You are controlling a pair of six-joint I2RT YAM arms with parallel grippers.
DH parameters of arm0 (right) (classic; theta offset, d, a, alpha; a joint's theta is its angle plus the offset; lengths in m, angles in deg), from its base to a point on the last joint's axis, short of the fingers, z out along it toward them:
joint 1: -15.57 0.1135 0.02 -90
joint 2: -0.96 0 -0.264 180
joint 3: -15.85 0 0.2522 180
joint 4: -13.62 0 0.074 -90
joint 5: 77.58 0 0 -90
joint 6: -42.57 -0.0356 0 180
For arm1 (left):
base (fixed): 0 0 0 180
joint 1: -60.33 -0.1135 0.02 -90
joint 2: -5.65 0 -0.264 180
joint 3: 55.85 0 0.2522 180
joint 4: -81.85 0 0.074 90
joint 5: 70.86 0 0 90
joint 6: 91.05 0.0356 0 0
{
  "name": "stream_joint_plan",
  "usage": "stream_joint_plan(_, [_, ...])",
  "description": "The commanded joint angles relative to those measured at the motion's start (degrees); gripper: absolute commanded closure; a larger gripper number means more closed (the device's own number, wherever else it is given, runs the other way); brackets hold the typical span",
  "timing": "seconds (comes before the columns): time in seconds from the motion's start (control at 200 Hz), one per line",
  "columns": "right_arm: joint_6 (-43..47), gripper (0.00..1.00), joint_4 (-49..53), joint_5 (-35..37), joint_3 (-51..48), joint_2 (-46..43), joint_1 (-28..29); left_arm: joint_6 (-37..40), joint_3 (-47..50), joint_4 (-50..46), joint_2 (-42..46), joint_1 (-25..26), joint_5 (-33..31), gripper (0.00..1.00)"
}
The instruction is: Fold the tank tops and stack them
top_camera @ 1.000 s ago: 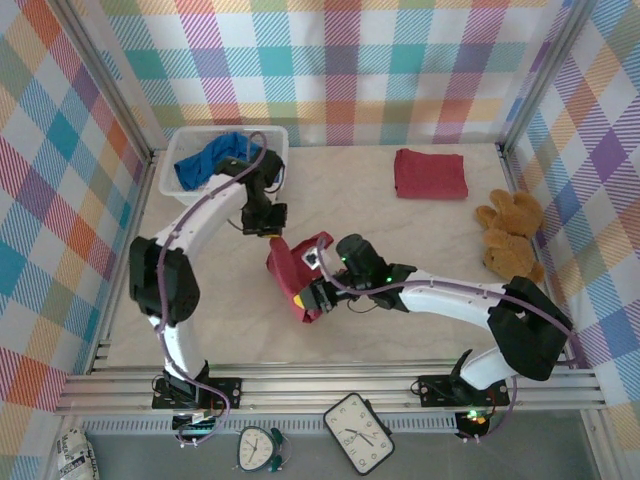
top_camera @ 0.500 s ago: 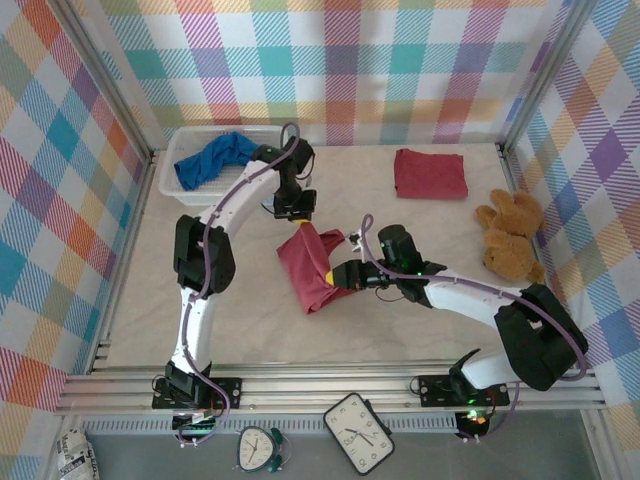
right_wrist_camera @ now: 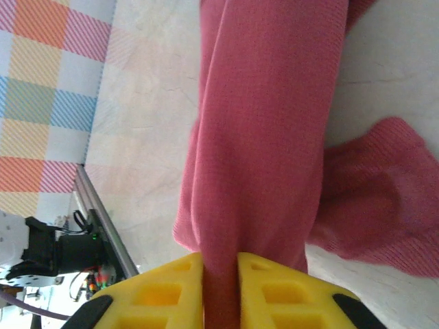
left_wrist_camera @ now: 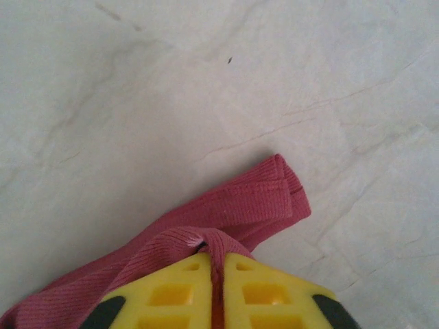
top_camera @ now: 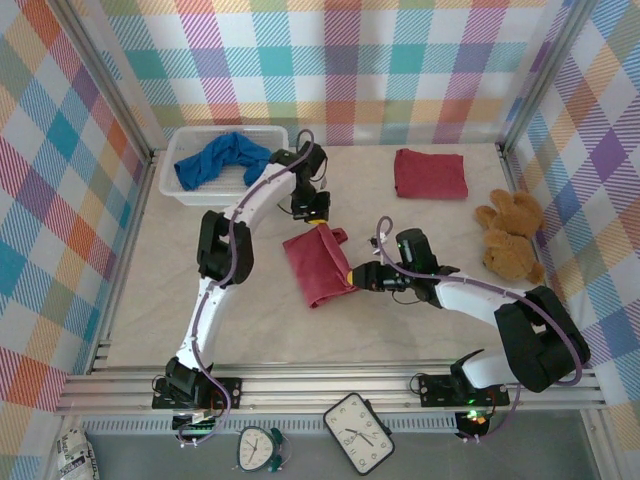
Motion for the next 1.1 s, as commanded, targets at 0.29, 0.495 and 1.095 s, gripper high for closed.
stream_joint_plan(0.29, [8.54, 0.76, 6.08, 8.85, 1.50, 3.25, -5.04, 0.21, -6.45, 4.57, 0.31, 0.33, 1.14, 0.59])
stream_joint_plan(0.495, [11.90, 0.68, 13.56, 14.76, 3.39, -4.11, -5.15, 3.76, -4.16, -2.77, 4.09, -0.65, -5.29, 0.56])
stream_joint_plan(1.095, [9.32, 0.55, 5.62, 21.92, 7.59, 7.31, 13.08, 3.27, 39.62, 12.25, 18.87, -6.62, -6.17, 0.55])
